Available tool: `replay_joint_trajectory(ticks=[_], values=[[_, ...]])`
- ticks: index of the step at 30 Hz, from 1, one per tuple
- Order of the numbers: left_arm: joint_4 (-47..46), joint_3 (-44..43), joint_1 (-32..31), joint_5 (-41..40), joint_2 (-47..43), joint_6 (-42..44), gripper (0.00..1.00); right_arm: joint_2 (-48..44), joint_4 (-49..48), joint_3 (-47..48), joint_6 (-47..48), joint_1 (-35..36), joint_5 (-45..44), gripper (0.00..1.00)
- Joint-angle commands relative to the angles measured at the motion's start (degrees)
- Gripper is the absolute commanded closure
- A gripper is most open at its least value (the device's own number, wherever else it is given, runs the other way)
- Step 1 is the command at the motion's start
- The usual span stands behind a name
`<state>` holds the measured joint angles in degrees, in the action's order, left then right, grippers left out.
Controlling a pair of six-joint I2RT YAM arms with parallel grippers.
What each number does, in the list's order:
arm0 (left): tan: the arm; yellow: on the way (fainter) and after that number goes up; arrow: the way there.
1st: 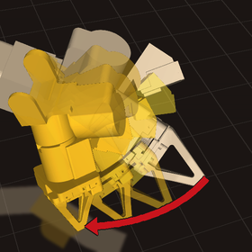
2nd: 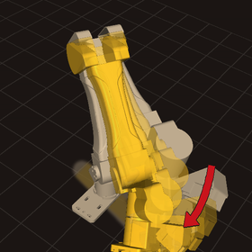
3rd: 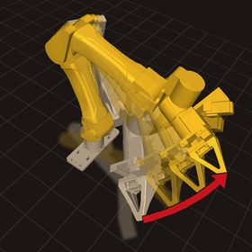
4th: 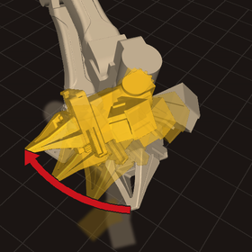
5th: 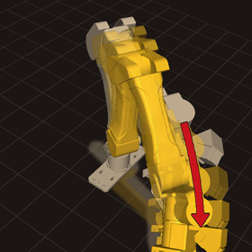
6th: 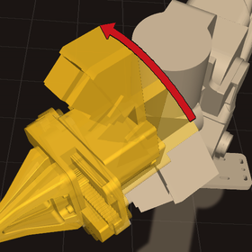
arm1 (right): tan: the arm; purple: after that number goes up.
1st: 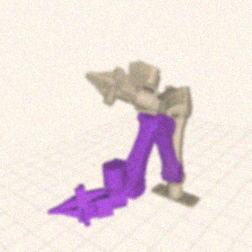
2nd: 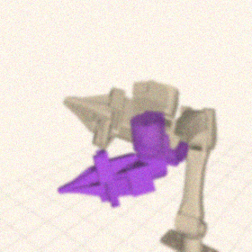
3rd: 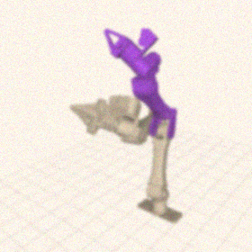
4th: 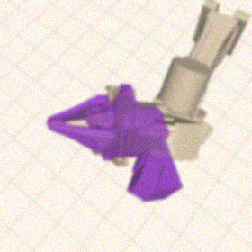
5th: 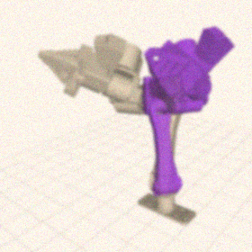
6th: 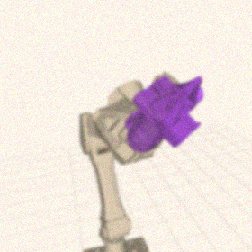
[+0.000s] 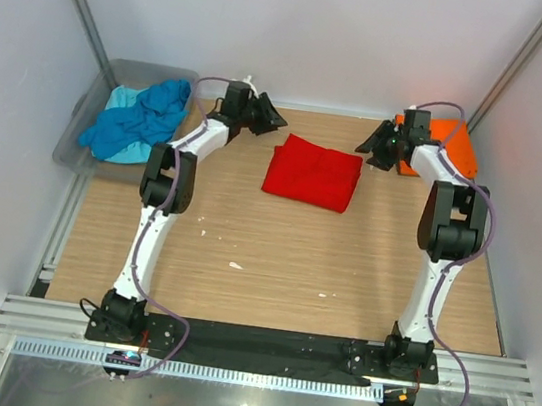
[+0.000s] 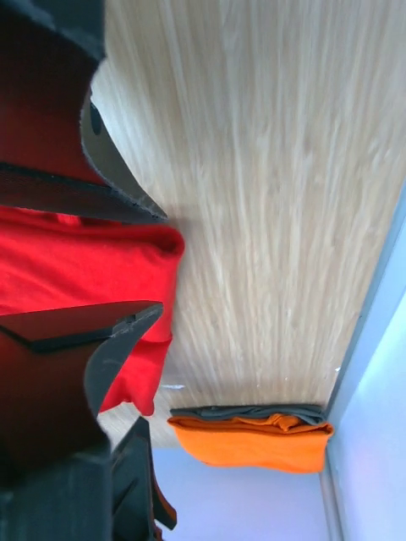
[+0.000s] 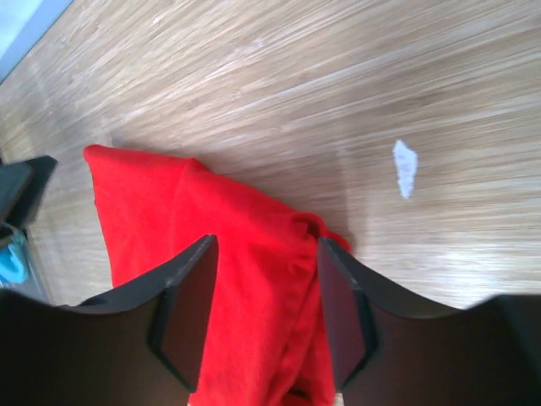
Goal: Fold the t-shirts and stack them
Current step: Fold the tshirt
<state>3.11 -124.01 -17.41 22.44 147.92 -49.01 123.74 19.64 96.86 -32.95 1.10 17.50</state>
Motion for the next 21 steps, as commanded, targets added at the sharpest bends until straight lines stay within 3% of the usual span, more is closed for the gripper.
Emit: replay_joint_trajectory(ticks=[1,5,10,21], values=[[-1.72,-1.42,2.37,3.05,-3.85,4.52,0.57,-6.64,-2.23,-1.39,4.73,-1.98,4.73,0.43],[0.04,6.57,2.82,3.67,-9.04,9.28,0.61,-11.06,-2.59,-9.3,8.95,-2.25,12.8,0.39],[2.07,16.67,1.68,3.93,-13.7,14.11,0.6,-14.4,-0.48,-14.06,13.34,-2.25,12.56,0.34],[3.3,25.13,0.27,5.51,-16.08,17.28,0.59,-14.23,-3.29,-21.18,17.13,-2.25,18.27,0.3]])
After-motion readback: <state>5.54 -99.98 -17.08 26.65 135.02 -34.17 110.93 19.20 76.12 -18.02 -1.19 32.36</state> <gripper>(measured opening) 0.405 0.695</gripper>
